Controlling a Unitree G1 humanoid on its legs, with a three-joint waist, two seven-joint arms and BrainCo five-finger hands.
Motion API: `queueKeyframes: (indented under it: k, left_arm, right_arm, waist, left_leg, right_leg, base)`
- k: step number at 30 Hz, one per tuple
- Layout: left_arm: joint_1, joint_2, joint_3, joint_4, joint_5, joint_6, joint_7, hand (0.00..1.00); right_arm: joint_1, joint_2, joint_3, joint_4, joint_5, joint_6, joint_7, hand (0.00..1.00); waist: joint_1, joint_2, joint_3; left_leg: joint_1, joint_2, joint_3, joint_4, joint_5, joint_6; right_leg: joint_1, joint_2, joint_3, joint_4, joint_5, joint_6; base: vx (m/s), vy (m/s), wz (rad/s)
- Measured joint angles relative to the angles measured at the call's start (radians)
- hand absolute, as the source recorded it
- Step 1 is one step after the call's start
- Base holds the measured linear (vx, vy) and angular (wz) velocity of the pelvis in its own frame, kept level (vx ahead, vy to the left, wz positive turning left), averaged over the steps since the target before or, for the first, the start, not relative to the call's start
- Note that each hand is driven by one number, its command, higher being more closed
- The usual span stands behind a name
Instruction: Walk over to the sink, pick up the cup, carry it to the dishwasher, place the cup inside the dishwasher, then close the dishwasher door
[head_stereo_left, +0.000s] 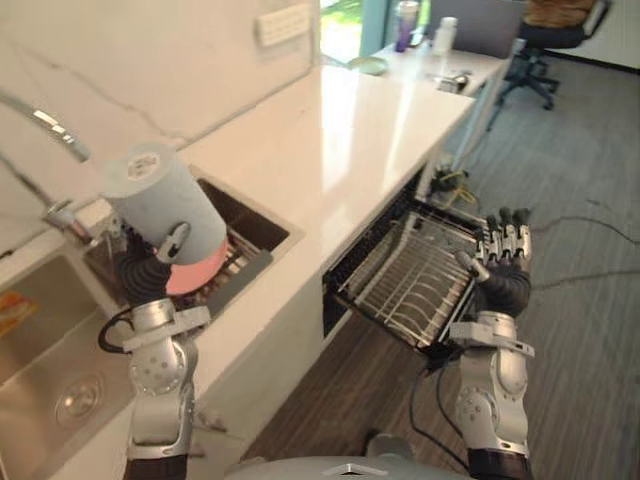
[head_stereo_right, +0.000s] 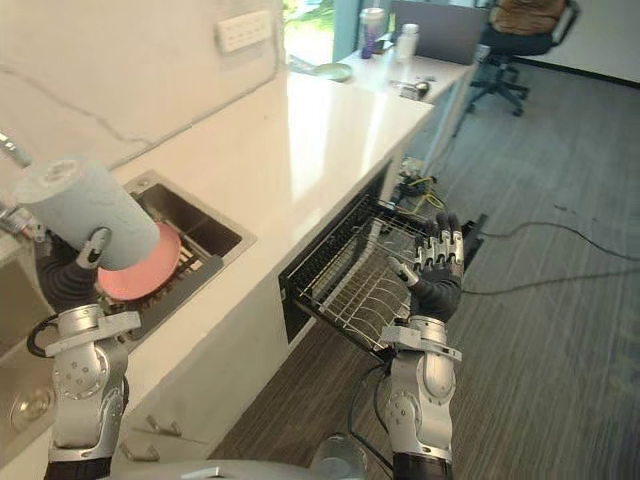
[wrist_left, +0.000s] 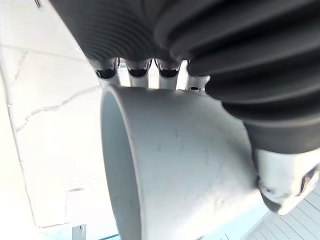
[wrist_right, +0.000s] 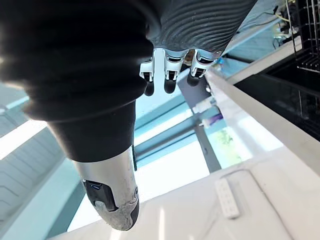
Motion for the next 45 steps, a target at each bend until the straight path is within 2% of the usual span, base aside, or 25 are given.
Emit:
queueKeyframes:
  k: [2, 4, 5, 6, 8, 10, 13, 15, 16, 19, 22, 24, 27, 29, 30, 32, 33, 35, 36, 38, 39, 40, 45]
  left_arm:
    - [0.002, 0.001, 0.000, 0.001, 0.001, 0.000, 0.003, 1.00]
    - [0.007, 0.000, 0.002, 0.002, 0.002, 0.001, 0.010, 1.00]
    - [0.011, 0.000, 0.005, 0.000, 0.001, 0.001, 0.018, 1.00]
    - [0.020, -0.001, 0.037, -0.001, 0.001, 0.001, 0.033, 1.00]
    - [0.025, -0.001, 0.074, -0.001, -0.001, 0.002, 0.052, 1.00]
    - [0.031, -0.007, 0.092, 0.000, -0.002, 0.002, 0.066, 1.00]
    - [0.035, -0.006, 0.093, 0.003, -0.005, 0.002, 0.064, 1.00]
    - [0.027, -0.005, 0.091, 0.005, -0.012, 0.002, 0.059, 1.00]
    - [0.023, -0.006, 0.082, 0.009, -0.011, 0.002, 0.059, 1.00]
    - [0.026, -0.006, 0.077, 0.009, -0.011, 0.010, 0.066, 1.00]
    - [0.058, -0.009, 0.102, 0.010, -0.011, 0.021, 0.071, 1.00]
    - [0.086, -0.014, 0.114, 0.011, -0.011, 0.020, 0.071, 1.00]
    - [0.104, -0.015, 0.100, 0.020, -0.001, 0.019, 0.069, 1.00]
    - [0.090, -0.014, 0.078, 0.054, 0.002, 0.010, 0.068, 1.00]
    - [0.069, -0.013, 0.049, 0.114, 0.021, 0.003, 0.068, 1.00]
    - [0.051, -0.012, 0.022, 0.172, 0.056, 0.002, 0.069, 1.00]
    - [0.050, -0.012, -0.008, 0.197, 0.091, 0.001, 0.071, 1.00]
    - [0.049, -0.010, -0.057, 0.208, 0.161, 0.003, 0.093, 1.00]
    - [0.042, 0.002, -0.075, 0.212, 0.206, 0.013, 0.118, 1.00]
    - [-0.013, 0.028, -0.090, 0.253, 0.285, 0.046, 0.170, 1.00]
    - [-0.036, 0.033, -0.090, 0.273, 0.315, 0.057, 0.185, 1.00]
    - [-0.102, 0.041, -0.093, 0.334, 0.385, 0.086, 0.212, 1.00]
    - [-0.155, 0.053, -0.103, 0.380, 0.540, 0.148, 0.300, 1.00]
  right_arm:
    - [0.004, 0.002, 0.003, 0.000, -0.001, 0.008, 0.000, 0.00]
    - [0.008, 0.003, 0.014, 0.000, -0.002, 0.018, -0.003, 0.00]
    - [0.006, 0.002, 0.022, 0.000, -0.004, 0.032, -0.003, 0.00]
    - [-0.008, 0.003, 0.040, 0.008, -0.019, 0.056, -0.003, 0.00]
    - [-0.017, 0.004, 0.071, 0.010, -0.020, 0.077, -0.003, 0.00]
    - [-0.022, 0.008, 0.077, 0.010, -0.024, 0.106, -0.002, 0.00]
    - [-0.004, 0.021, 0.068, 0.009, -0.046, 0.137, 0.002, 0.00]
    - [0.024, 0.046, 0.057, 0.004, -0.045, 0.137, 0.010, 0.00]
    - [0.043, 0.046, 0.058, 0.004, -0.045, 0.140, 0.011, 0.00]
    - [0.041, 0.042, 0.073, 0.005, -0.040, 0.156, 0.021, 0.00]
    - [-0.001, 0.042, 0.122, 0.008, -0.034, 0.170, 0.029, 0.00]
    - [-0.023, 0.042, 0.135, 0.008, -0.004, 0.170, 0.049, 0.00]
    - [-0.023, 0.040, 0.135, 0.009, 0.043, 0.170, 0.078, 0.00]
    - [-0.023, 0.040, 0.139, 0.010, 0.073, 0.169, 0.099, 0.00]
    - [-0.023, 0.037, 0.138, 0.023, 0.116, 0.170, 0.129, 0.00]
    - [-0.023, 0.028, 0.141, 0.048, 0.166, 0.171, 0.173, 0.00]
    - [-0.019, 0.019, 0.150, 0.054, 0.201, 0.174, 0.206, 0.00]
    - [-0.023, -0.014, 0.154, 0.053, 0.250, 0.175, 0.273, 0.00]
    - [-0.031, -0.033, 0.172, 0.055, 0.271, 0.181, 0.307, 0.00]
    - [-0.049, -0.048, 0.212, 0.054, 0.298, 0.188, 0.351, 0.00]
    - [-0.058, -0.047, 0.220, 0.053, 0.308, 0.195, 0.360, 0.00]
    - [-0.083, -0.047, 0.228, 0.053, 0.336, 0.210, 0.372, 0.00]
    - [-0.169, -0.064, 0.297, 0.041, 0.379, 0.246, 0.372, 0.00]
  waist:
    - [-0.005, -0.006, 0.008]
    - [-0.007, -0.005, 0.012]
    - [-0.003, -0.007, 0.011]
    - [0.017, -0.017, 0.013]
    - [0.030, -0.025, 0.012]
    - [0.039, -0.026, 0.015]
    - [0.037, -0.026, 0.017]
    - [0.019, -0.039, 0.021]
    - [0.018, -0.051, 0.027]
    - [0.048, -0.063, 0.032]
    - [0.079, -0.050, 0.035]
    - [0.082, -0.051, 0.035]
    - [0.075, -0.051, 0.035]
    - [0.059, -0.044, 0.036]
    - [0.045, -0.039, 0.040]
    - [0.034, -0.037, 0.042]
    - [0.034, -0.031, 0.038]
    - [0.034, -0.011, 0.025]
    - [0.036, -0.002, 0.010]
    - [0.026, -0.021, -0.002]
    - [0.025, -0.026, -0.002]
    - [0.016, -0.031, -0.001]
    - [0.015, -0.035, -0.003]
  left_leg:
    - [-0.004, -0.008, 0.021, 0.018, -0.031, 0.015]
    - [-0.003, -0.015, 0.032, 0.027, -0.038, 0.024]
    - [0.000, -0.016, 0.043, 0.022, -0.033, 0.025]
    - [0.003, -0.017, 0.069, 0.018, -0.025, 0.013]
    - [-0.003, -0.015, 0.077, 0.017, -0.019, 0.005]
    - [-0.022, -0.010, 0.077, 0.014, -0.013, -0.002]
    - [-0.031, 0.019, 0.057, 0.017, -0.014, -0.010]
    - [-0.052, 0.036, 0.008, 0.033, -0.018, -0.006]
    - [-0.065, 0.040, -0.030, 0.052, -0.014, -0.016]
    - [-0.095, 0.053, -0.076, 0.118, -0.030, -0.032]
    - [-0.117, 0.109, -0.090, 0.162, -0.045, -0.058]
    - [-0.129, 0.142, -0.086, 0.179, -0.054, -0.075]
    - [-0.143, 0.174, -0.086, 0.198, -0.058, -0.084]
    - [-0.156, 0.194, -0.072, 0.235, -0.057, -0.082]
    - [-0.183, 0.221, -0.026, 0.325, -0.055, -0.065]
    - [-0.227, 0.249, 0.002, 0.438, -0.054, -0.049]
    - [-0.233, 0.239, -0.007, 0.430, -0.071, -0.059]
    - [-0.220, 0.202, -0.012, 0.287, -0.041, -0.040]
    - [-0.195, 0.172, 0.004, 0.237, -0.018, -0.049]
    - [-0.160, 0.123, 0.048, 0.150, 0.015, -0.036]
    - [-0.154, 0.113, 0.056, 0.137, 0.023, -0.033]
    - [-0.152, 0.095, 0.054, 0.113, 0.037, -0.023]
    - [-0.115, 0.070, 0.079, 0.065, 0.046, -0.019]
  right_leg:
    - [0.002, -0.001, 0.012, -0.010, -0.005, 0.007]
    - [0.010, -0.025, -0.011, -0.034, -0.032, 0.007]
    - [0.011, -0.049, -0.052, -0.019, -0.043, -0.004]
    - [0.002, -0.073, -0.091, 0.002, -0.033, -0.011]
    - [-0.026, -0.073, -0.079, 0.022, -0.023, -0.003]
    - [-0.057, -0.067, -0.059, 0.051, -0.016, -0.010]
    - [-0.056, -0.029, 0.008, 0.053, 0.012, 0.003]
    - [-0.030, -0.014, 0.038, 0.030, 0.014, 0.019]
    - [-0.004, -0.014, 0.030, 0.016, 0.004, 0.030]
    - [0.052, -0.004, -0.001, -0.048, -0.041, 0.051]
    - [0.089, 0.062, -0.023, -0.129, -0.025, 0.031]
    - [0.098, 0.100, -0.028, -0.162, -0.017, 0.015]
    - [0.100, 0.132, -0.035, -0.177, -0.025, -0.004]
    - [0.118, 0.145, -0.051, -0.195, -0.033, -0.012]
    - [0.154, 0.159, -0.061, -0.233, -0.030, -0.013]
    - [0.204, 0.169, -0.066, -0.280, -0.009, -0.026]
    - [0.222, 0.166, -0.063, -0.298, -0.002, -0.022]
    - [0.207, 0.163, -0.039, -0.306, 0.008, -0.010]
    - [0.204, 0.150, -0.010, -0.324, 0.027, 0.004]
    - [0.223, 0.134, 0.005, -0.412, 0.098, 0.025]
    - [0.227, 0.131, 0.008, -0.433, 0.114, 0.028]
    - [0.221, 0.120, 0.004, -0.431, 0.119, 0.031]
    - [0.219, 0.110, 0.028, -0.437, 0.129, 0.040]
  base:
    - [-0.13, 0.026, -0.47]
    - [-0.11, 0.049, -0.18]
    - [-0.03, 0.071, -0.21]
    - [0.01, 0.038, -0.32]
    - [0.06, -0.029, -0.22]
    - [0.04, -0.065, -0.01]
    - [-0.01, -0.036, 0.15]
    - [-0.01, -0.022, 0.65]
    - [0.03, -0.052, 0.84]
    - [0.02, -0.094, 0.54]
    - [-0.03, -0.144, 0.10]
    - [-0.03, -0.122, -0.13]
    - [0.01, -0.100, -0.02]
    - [0.03, -0.069, 0.18]
    - [0.02, -0.059, 0.28]
    - [0.02, -0.030, 0.16]
    - [0.03, 0.054, -0.17]
    - [0.02, 0.126, -0.41]
    - [0.05, 0.164, -0.43]
    - [0.09, 0.132, -0.38]
    - [0.08, 0.112, -0.13]
    - [0.06, 0.103, 0.00]
    - [0.00, 0.089, -0.14]
